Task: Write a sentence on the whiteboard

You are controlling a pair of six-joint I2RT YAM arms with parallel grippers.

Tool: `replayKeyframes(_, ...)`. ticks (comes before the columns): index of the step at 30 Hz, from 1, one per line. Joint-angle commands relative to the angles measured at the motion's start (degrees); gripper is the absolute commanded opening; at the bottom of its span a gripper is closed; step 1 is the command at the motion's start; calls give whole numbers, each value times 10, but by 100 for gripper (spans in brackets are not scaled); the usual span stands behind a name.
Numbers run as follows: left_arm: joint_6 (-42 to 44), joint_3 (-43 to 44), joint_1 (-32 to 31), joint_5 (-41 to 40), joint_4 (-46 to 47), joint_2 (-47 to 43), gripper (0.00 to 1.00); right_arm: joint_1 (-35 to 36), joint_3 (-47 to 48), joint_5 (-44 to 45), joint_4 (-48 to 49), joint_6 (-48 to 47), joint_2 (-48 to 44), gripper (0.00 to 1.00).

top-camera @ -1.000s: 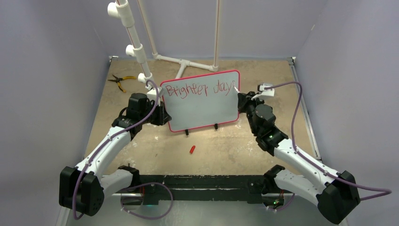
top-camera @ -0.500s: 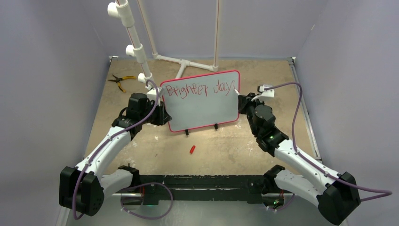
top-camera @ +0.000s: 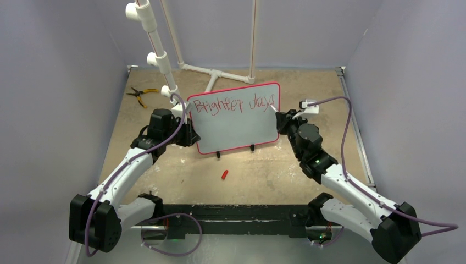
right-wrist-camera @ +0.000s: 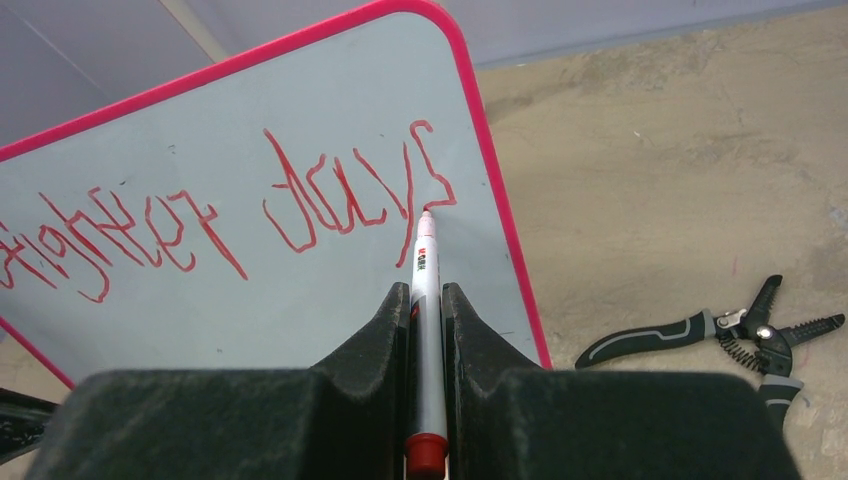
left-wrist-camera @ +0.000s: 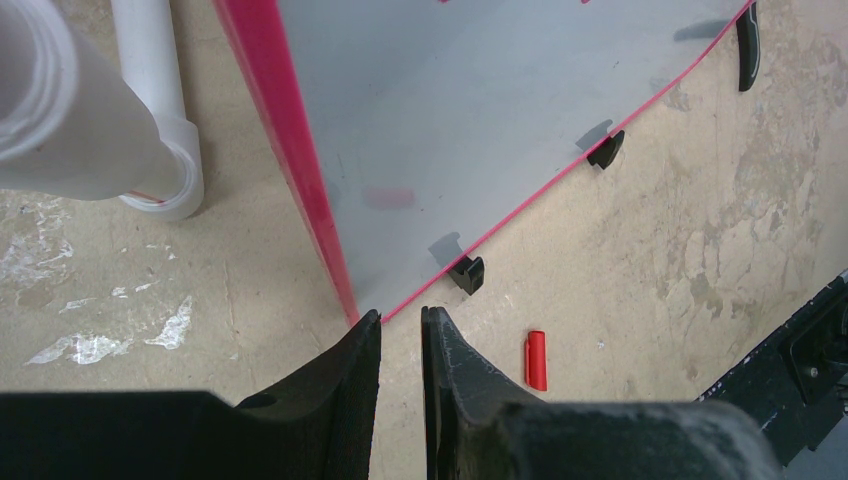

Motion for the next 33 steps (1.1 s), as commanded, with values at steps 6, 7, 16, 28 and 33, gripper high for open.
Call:
replayKeyframes(6,-4,-3,3,0,25,-28,20,0,-17,-6,19,-11,-84,0)
replayKeyframes(7,-5,-3,3,0,25,-30,21,-1,-19,-6,19,-11,-89,0)
replayKeyframes(16,-11,-5,3,10,35,-47,34,-1,-19,-50,9,-14,-112,0)
replayKeyframes(28,-26,-2,27,42,55,-51,50,16,-57,-240,97,5,-98,0)
replayKeyframes(33,-31,-3,41,47,56,-52,51,110,-53,-177,141,7,-50,0)
